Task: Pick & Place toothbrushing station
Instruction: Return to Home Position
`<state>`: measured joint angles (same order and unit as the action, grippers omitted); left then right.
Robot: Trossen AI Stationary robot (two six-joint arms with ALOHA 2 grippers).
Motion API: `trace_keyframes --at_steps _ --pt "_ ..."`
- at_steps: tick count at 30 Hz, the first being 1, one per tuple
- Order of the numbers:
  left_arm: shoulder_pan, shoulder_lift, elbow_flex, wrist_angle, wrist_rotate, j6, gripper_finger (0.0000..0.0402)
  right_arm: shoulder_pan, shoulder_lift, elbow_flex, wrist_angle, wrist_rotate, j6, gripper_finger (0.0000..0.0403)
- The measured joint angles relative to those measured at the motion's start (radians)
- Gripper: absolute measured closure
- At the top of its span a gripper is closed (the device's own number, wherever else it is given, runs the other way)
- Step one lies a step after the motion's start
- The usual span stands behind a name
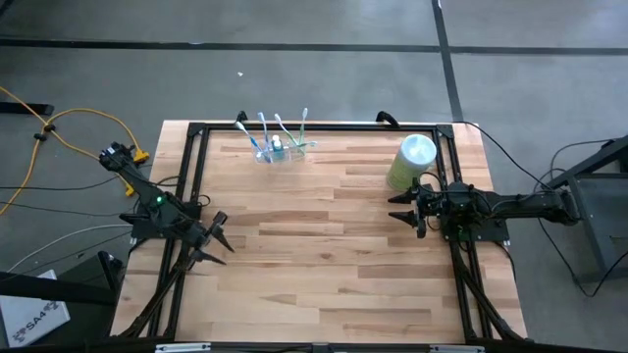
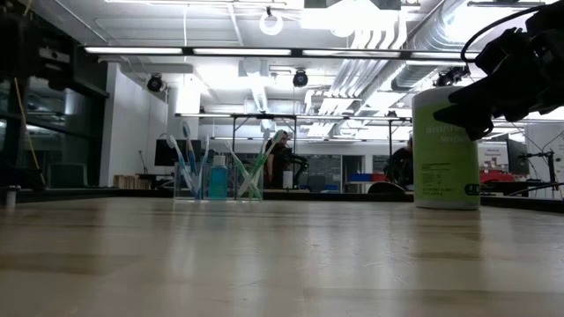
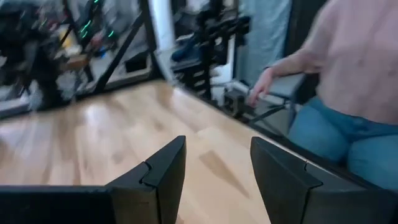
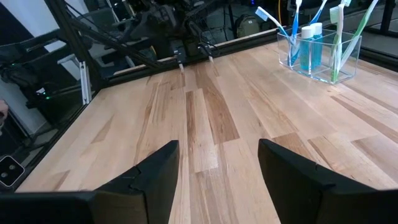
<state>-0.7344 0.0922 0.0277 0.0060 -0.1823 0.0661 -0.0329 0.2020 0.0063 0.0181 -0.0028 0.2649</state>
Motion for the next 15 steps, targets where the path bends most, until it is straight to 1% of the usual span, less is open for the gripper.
trace_keyframes --at_steps 2,4,11,15 --pt "0.003 -0.018 0.0 -0.011 0.039 0.039 0.0227 0.0 0.0 0.0 0.0 0.0 0.0 0.0192" --pt "0.014 -0.014 0.0 -0.016 0.049 0.042 0.0227 0.0 0.0 0.0 0.0 0.0 0.0 0.0192" --pt "0.114 0.066 0.0 -0.021 0.046 -0.047 0.0227 0.0 0.0 0.0 0.0 0.0 0.0 0.0192" --pt "0.186 0.083 0.0 -0.022 0.044 -0.085 0.0227 0.0 0.0 0.0 0.0 0.0 0.0 0.0192"
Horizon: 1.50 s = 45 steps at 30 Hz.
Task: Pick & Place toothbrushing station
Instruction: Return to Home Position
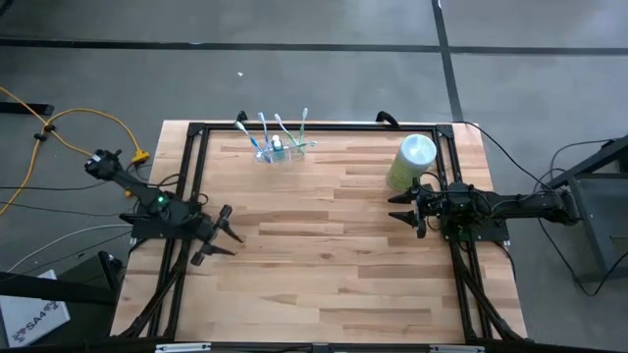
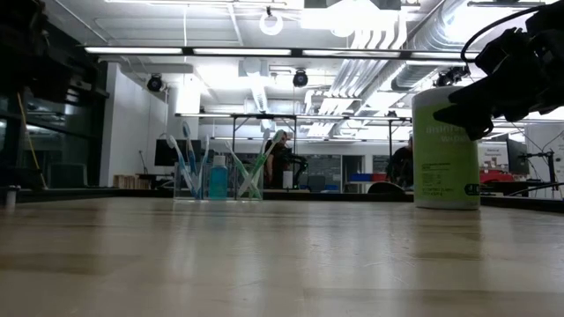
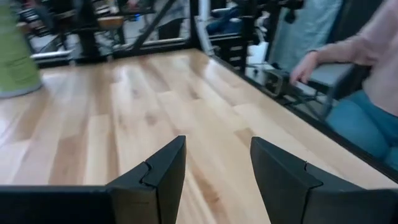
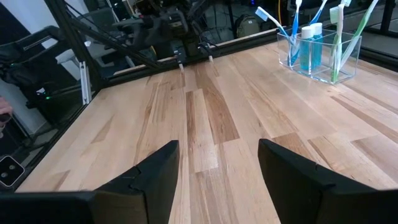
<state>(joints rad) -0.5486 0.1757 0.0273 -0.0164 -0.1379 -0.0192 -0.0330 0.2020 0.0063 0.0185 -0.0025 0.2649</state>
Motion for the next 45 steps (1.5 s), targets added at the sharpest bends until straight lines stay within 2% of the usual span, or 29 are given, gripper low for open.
trace_keyframes --at_steps 11,23,33,45 --pt "0.102 0.001 -0.001 -0.016 0.093 -0.02 0.0227 0.0 0.0 0.0 0.0 0.0 0.0 0.0192" --pt "0.106 0.001 -0.002 0.02 0.09 -0.027 0.0227 0.0 0.0 0.0 0.0 0.0 0.0 0.0192" --pt "0.106 0.001 -0.002 0.165 0.088 -0.026 0.0227 0.0 0.0 0.0 0.0 0.0 0.0 0.0192" --pt "0.106 0.001 -0.002 0.178 0.091 -0.026 0.0227 0.0 0.0 0.0 0.0 0.0 0.0 0.0192"
